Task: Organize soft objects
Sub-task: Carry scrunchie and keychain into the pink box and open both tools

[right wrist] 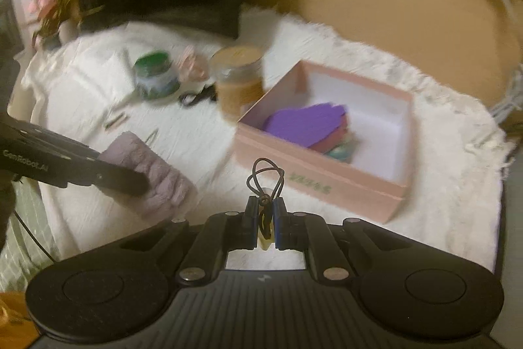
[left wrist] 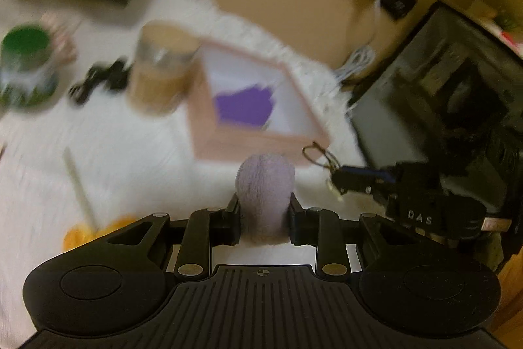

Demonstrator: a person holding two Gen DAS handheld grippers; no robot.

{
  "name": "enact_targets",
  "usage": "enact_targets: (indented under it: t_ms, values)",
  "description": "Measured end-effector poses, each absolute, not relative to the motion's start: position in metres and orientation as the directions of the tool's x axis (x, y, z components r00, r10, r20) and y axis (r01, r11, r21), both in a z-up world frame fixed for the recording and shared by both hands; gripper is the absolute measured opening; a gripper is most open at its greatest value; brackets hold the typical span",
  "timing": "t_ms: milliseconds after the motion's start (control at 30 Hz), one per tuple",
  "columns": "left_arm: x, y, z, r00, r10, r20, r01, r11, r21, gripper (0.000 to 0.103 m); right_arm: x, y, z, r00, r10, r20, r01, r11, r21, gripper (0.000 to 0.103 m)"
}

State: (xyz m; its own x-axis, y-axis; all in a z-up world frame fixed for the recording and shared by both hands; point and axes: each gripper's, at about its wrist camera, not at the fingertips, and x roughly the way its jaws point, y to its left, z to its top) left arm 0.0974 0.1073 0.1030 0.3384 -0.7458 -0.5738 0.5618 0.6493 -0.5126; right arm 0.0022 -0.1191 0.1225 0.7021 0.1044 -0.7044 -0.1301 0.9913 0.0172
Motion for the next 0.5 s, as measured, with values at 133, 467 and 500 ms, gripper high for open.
enact_targets:
  t_ms: [133,467,500]
  values:
    - [0.128,0.083,0.137,0.354,-0.782,-0.513,0.595,0.612,-0.521,0.03,0.01,-0.135,0.155,0.765,0.07,-0.64,-0.074,0.997,0.021,0.009]
    - [0.239,-0.022,0.179,0.297,-0.802,-0.518,0.654,0.566,-0.502,0.031,0.082,-0.173,0.179,0.799,-0.067,-0.598,0.085,0.996,0.002,0.009]
    - [0.246,-0.031,0.179,0.283,-0.803,-0.524,0.659,0.56,-0.502,0.031,0.089,-0.176,0.175,0.792,-0.075,-0.606,0.095,0.995,0.001,0.009]
